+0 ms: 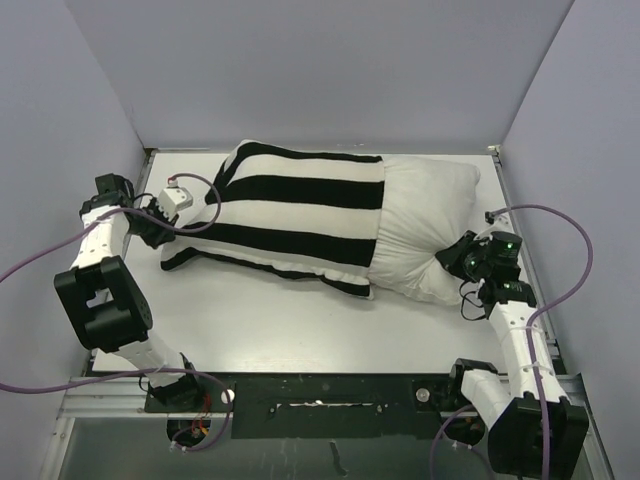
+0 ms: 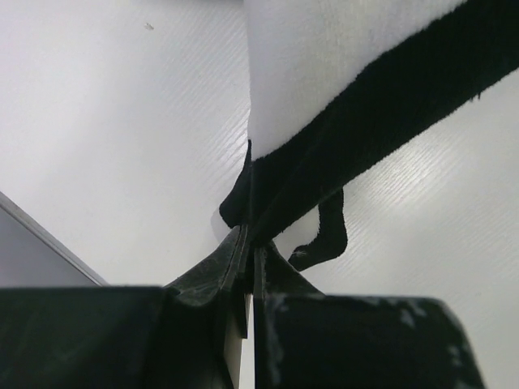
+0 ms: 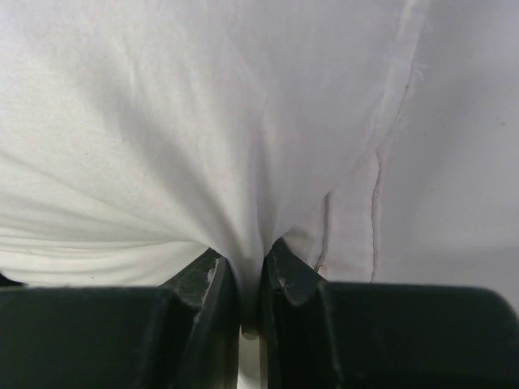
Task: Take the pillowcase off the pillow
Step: Remove the pillow from the pillowcase.
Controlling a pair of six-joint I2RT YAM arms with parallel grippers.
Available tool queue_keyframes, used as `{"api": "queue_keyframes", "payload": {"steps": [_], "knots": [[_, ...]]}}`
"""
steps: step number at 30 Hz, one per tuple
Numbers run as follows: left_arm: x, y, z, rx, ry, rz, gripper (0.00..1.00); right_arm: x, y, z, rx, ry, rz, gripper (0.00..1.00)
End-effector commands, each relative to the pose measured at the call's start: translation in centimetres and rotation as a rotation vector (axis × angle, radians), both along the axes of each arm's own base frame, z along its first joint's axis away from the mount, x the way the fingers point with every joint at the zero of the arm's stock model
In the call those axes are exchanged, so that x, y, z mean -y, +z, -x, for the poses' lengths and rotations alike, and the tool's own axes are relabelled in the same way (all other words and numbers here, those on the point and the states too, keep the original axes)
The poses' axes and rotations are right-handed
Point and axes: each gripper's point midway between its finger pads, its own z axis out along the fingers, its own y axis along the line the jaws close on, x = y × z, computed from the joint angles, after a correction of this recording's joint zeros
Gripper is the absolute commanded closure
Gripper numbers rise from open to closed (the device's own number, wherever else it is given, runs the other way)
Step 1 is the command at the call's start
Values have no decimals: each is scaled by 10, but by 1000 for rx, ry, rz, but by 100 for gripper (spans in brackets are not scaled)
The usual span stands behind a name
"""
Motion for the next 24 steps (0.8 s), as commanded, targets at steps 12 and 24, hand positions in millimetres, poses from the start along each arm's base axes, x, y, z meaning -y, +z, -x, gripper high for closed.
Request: {"api": "queue_keyframes", "payload": {"steps": [12,24], "knots": [[-159,70,-26,300,118,-422,100,133,82,-51,159,-434,191,100],[-186,110,-49,399,196,-457,100,137,126,-85,262,-382,100,100]]}}
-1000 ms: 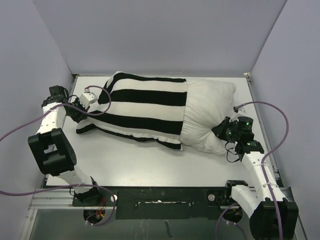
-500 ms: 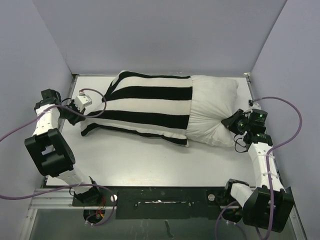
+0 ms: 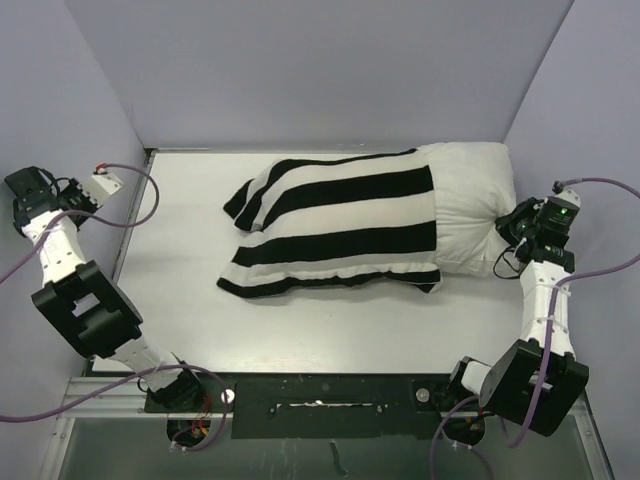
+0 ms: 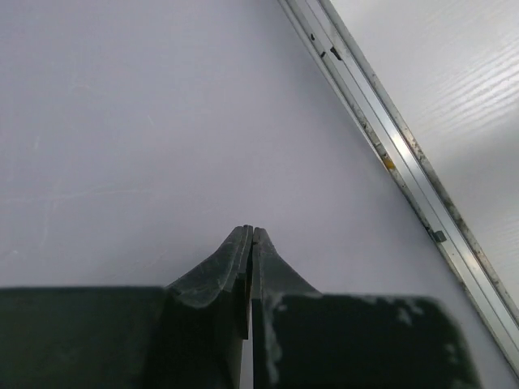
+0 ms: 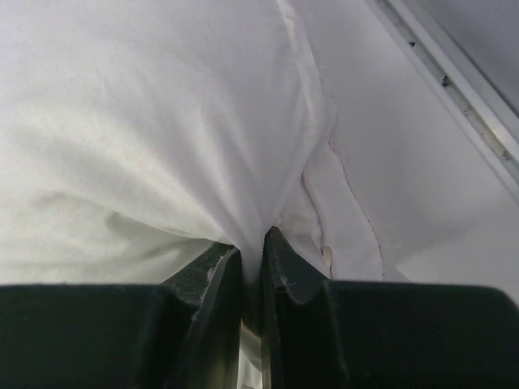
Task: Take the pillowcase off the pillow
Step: Remove the pillow from the pillowcase.
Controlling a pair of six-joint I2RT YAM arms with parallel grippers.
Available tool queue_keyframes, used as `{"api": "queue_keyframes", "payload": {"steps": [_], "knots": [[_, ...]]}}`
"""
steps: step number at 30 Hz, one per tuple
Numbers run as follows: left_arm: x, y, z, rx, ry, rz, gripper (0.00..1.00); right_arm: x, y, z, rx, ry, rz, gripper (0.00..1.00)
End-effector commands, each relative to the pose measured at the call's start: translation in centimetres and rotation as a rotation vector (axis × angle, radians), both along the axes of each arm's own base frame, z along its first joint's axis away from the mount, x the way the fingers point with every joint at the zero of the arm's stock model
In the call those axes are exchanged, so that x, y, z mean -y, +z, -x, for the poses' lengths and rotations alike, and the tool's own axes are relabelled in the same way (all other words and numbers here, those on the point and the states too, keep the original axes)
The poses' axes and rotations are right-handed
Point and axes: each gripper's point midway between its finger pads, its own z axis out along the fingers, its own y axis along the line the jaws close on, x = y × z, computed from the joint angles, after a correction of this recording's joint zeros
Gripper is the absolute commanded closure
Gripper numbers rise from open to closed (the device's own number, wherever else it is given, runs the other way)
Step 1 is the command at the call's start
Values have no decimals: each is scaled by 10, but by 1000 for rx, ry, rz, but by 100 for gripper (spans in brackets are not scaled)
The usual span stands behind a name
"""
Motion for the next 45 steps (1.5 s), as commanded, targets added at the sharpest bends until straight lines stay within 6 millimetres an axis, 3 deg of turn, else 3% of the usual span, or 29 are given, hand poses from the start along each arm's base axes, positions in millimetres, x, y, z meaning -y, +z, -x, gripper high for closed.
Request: {"api": "queue_keyframes", "payload": {"steps": [1,2,6,7,8,10,13,15,17,21,25,32,39,45], "knots": [[16,24,-22,38,-26,-9,100,0,65,-35,221,26,73,100],[41,19,-19,-1,-66,38,100,-19,61,-39,213,78,73,100],[179,13,5,-131,-337,217,49,-87,48,-46,221,252,91,100],[223,16,12,-148,-440,240,38,-98,48,-46,239,284,81,100],[257,21,21,-159,-521,250,34,-106,48,-45,243,308,72,100],[321,35,40,-171,-681,245,29,-118,55,-44,268,349,77,100],[406,62,70,-189,-928,215,26,-137,82,-44,362,420,73,100],[449,77,86,-197,-1066,159,25,-149,109,-44,436,465,82,100],[480,85,100,-177,-1210,75,25,-164,140,-42,524,529,100,100],[521,79,110,-32,-1428,-145,25,-192,200,-32,663,643,127,100],[550,79,112,160,-1571,-276,25,-214,227,-18,710,719,136,100],[584,80,110,245,-1605,-289,25,-241,220,0,706,811,112,100],[575,47,104,168,-1589,-355,28,-239,221,7,707,804,118,100],[569,25,98,115,-1571,-394,40,-238,230,11,718,801,118,100]]}}
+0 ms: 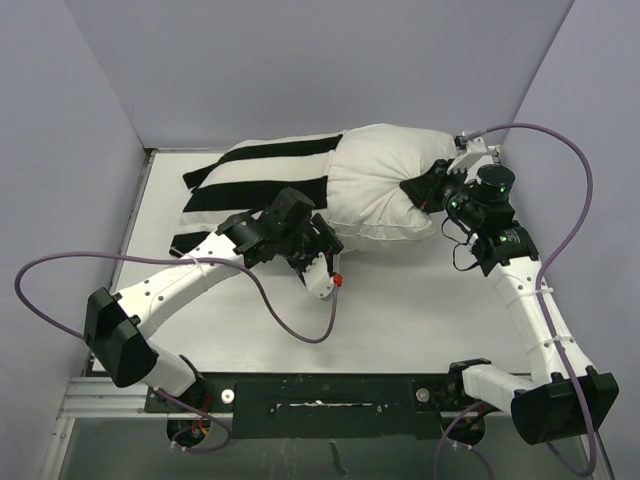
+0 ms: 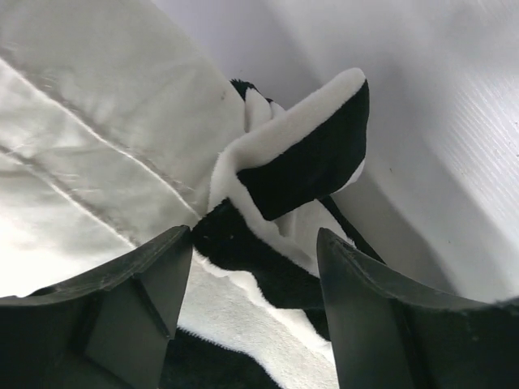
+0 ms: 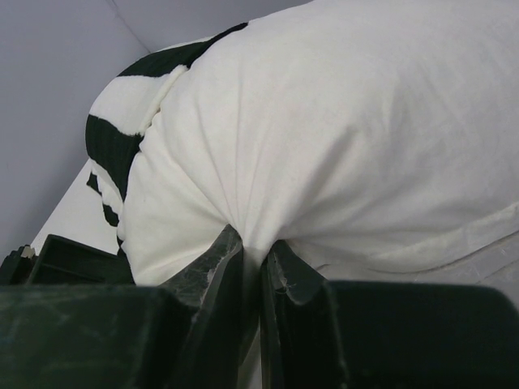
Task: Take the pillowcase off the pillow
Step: Remove the pillow from the pillowcase.
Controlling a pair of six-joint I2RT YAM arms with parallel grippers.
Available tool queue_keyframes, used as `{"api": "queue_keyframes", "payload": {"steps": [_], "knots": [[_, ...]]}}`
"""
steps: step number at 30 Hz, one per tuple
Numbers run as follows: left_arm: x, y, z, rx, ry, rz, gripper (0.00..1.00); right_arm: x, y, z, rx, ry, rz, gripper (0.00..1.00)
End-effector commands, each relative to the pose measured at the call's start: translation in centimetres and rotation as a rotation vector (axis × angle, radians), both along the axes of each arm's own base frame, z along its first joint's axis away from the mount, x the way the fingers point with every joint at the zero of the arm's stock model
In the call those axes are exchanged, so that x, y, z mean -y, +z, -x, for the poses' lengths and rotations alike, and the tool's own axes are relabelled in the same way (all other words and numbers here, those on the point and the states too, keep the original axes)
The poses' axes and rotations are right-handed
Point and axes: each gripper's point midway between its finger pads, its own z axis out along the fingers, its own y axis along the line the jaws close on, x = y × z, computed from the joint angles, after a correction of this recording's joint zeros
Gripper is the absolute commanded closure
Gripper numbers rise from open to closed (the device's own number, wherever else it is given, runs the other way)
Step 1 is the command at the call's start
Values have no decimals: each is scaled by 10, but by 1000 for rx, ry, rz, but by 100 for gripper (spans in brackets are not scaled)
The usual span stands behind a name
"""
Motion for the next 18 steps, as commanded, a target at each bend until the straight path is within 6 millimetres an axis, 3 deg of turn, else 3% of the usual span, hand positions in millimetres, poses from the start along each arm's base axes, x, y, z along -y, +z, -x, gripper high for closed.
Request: {"api": "queue_keyframes", "payload": {"steps": [1,6,8,11,14,18], "knots": [[3,-6,-16,55,14,-9,43,-5,96,18,310,39,-57,100],[0,-19,-30,86,47,-16,68,-3,98,19,309,27,-49,100],[-7,-23,-36,88,68,-29,84,1,96,18,302,7,-33,100],[-23,-30,-44,79,110,-57,100,19,86,11,266,-77,16,100],[-46,-39,-48,54,161,-97,100,49,68,2,192,-170,32,100],[-72,-51,-44,0,219,-131,100,104,40,-6,94,-319,-18,100]]}}
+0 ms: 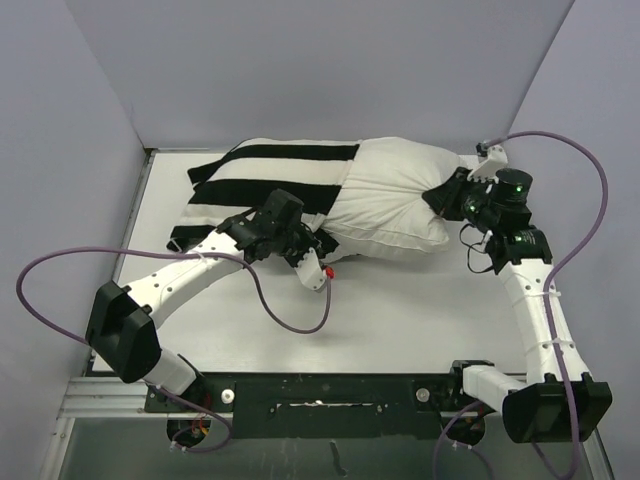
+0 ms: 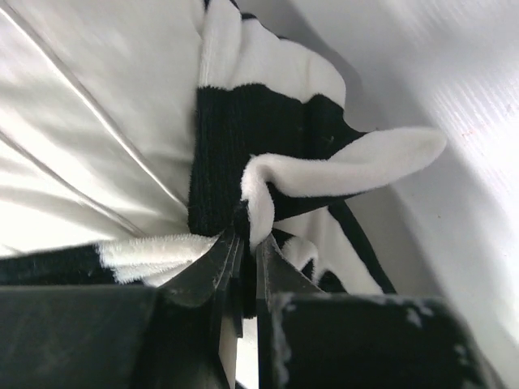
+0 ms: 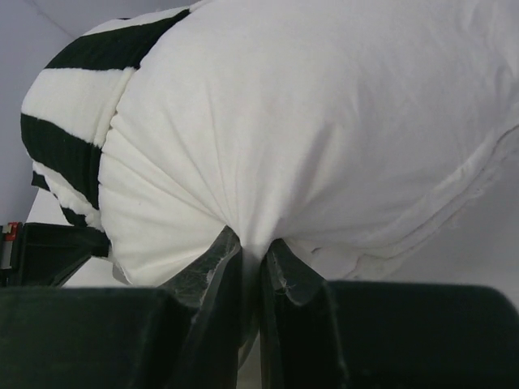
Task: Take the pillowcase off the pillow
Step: Remove the pillow from the pillowcase.
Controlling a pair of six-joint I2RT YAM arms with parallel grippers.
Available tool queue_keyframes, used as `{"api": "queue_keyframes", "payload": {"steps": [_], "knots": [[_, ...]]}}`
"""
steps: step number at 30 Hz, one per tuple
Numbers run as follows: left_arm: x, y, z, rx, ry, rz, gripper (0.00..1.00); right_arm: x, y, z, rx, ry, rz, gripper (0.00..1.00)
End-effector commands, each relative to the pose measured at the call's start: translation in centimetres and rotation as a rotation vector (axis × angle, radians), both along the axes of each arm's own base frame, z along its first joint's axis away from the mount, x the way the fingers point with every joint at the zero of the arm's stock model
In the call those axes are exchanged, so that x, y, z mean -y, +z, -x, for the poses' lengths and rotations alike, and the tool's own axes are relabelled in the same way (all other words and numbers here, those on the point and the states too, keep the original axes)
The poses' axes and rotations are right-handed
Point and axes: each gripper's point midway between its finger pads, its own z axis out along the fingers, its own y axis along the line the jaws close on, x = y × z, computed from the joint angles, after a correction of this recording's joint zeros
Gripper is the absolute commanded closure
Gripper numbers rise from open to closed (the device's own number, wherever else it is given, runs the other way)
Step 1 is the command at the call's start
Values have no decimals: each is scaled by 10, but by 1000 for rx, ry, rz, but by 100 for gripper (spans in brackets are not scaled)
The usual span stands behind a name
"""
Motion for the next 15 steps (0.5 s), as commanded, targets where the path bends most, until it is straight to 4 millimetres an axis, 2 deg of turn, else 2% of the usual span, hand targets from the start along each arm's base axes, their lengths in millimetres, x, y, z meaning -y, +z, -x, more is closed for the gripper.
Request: {"api": "queue_keyframes", "payload": {"steps": [1,3,6,9,12,15], "knots": [[-47,-15,-3,-49,128,-75,100,74,59,-10,211,-237,-30,100],[-61,-23,3,-97,166,-99,100,94,49,-10,186,-291,-46,100],[-80,-36,15,-173,222,-135,100,109,40,-10,170,-345,-41,100],[-102,-50,29,-257,292,-172,100,119,39,-12,163,-375,-46,100],[-133,-66,45,-362,379,-224,100,126,38,-14,155,-397,-43,100],[-166,-78,51,-424,462,-235,100,126,32,-17,137,-393,-50,100]]}}
